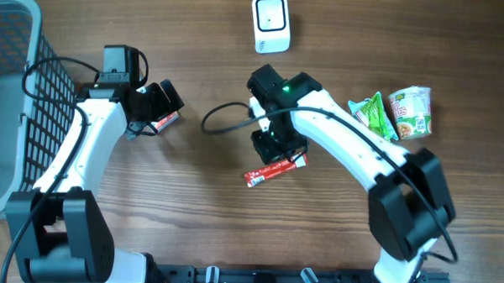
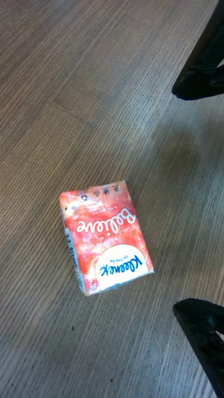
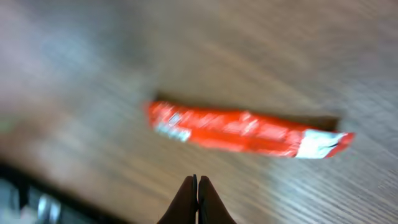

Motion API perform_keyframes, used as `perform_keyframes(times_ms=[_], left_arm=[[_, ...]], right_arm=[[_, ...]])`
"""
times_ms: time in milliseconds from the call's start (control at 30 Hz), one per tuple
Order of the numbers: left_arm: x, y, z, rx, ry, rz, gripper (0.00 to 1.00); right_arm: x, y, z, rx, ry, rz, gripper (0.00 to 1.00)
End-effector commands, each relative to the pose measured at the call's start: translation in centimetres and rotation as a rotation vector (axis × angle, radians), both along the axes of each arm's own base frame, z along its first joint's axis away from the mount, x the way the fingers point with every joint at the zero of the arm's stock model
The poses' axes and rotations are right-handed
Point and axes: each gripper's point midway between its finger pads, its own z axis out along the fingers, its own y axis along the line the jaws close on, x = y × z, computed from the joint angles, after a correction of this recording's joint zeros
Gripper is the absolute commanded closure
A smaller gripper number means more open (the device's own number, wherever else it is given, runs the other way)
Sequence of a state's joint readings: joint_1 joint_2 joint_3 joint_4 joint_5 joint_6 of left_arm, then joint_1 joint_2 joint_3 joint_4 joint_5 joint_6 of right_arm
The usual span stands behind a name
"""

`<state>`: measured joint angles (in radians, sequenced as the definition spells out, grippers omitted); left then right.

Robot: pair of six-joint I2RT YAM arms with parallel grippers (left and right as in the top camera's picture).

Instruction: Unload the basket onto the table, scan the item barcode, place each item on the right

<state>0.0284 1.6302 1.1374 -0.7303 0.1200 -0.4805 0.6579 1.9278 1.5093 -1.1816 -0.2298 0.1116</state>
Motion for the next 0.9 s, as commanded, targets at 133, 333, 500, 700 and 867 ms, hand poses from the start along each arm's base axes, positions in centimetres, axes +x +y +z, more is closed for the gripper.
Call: perform_keyframes(times_ms=[133,333,500,700,867], left_arm=[[0.5,0.1,1.1,0.003,-0.033,0.002,0.0],[0.5,0.1,1.1,0.003,-0.033,0.002,0.0],[0.5,0.1,1.1,0.003,-0.033,0.002,0.0],[0.5,0.1,1.1,0.003,-0.033,0.002,0.0],[0.5,0.1,1.1,0.003,-0.033,0.002,0.0]], right_arm=[[-5.1,3.7,-3.9,0.051,-0.034,0.332,0.96],[-5.3,1.9,-7.6,-0.077,-0.142,0.39,0.95],[-1.1,1.6,-8.3,-0.15,-0.357,0.367,0.92],[2.4,3.8,-7.5,-0.047,-0.476,0.252,0.81],[3.2,6.0,-3.6,0.115,-0.454,0.221,0.76]])
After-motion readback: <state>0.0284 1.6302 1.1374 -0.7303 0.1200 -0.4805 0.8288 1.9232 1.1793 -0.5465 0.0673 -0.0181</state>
